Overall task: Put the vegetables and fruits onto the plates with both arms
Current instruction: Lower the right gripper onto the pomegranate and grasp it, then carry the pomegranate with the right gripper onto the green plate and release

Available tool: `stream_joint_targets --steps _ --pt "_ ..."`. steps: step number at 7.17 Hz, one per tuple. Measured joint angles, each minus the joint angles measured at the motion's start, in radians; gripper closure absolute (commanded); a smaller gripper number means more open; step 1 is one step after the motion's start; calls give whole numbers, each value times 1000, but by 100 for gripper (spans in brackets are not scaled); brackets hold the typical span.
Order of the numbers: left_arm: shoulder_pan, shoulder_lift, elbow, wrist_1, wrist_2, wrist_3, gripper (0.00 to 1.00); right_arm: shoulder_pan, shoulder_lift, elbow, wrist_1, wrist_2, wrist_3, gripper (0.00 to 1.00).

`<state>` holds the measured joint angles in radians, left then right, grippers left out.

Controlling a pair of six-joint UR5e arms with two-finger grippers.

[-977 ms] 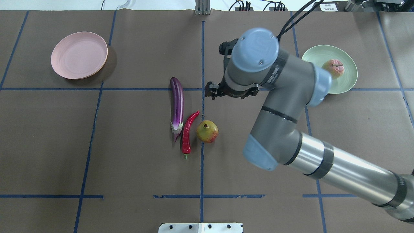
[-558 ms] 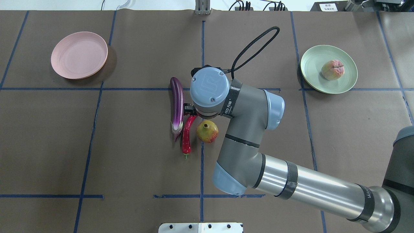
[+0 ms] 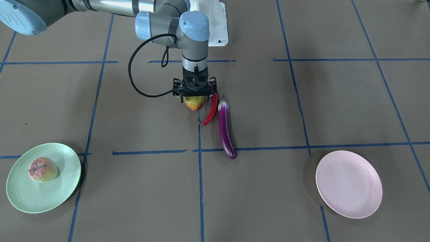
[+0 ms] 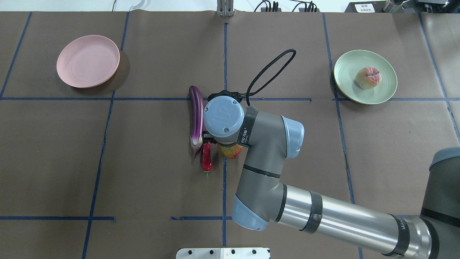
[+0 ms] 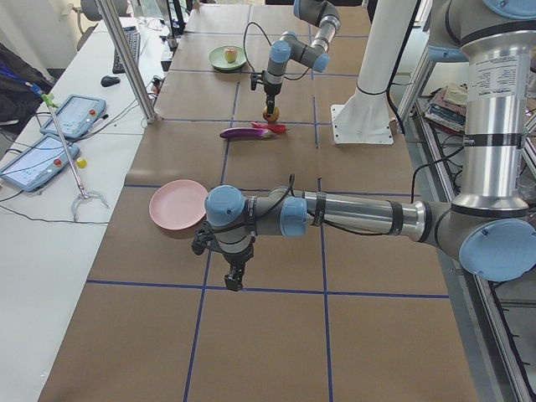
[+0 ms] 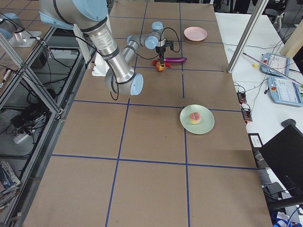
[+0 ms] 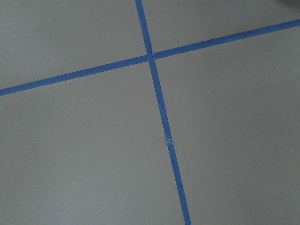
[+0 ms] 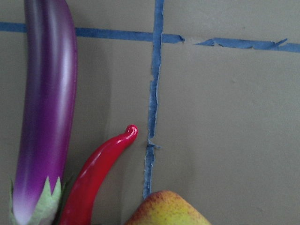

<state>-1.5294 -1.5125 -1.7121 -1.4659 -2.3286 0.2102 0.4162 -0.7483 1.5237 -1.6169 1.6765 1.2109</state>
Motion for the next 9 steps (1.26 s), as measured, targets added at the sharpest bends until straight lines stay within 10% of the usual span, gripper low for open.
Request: stream_joint_targets --steps 1,2,6,9 --pt "0 0 0 0 0 0 0 -3 1 -8 0 -2 -1 81" --pt "0 0 0 0 0 0 0 -3 3 -13 0 -1 -2 100" --pt "1 0 0 0 0 0 0 150 -3 11 -1 124 -81 100" --pt "1 0 0 1 -1 0 0 420 -123 7 11 263 -466 100"
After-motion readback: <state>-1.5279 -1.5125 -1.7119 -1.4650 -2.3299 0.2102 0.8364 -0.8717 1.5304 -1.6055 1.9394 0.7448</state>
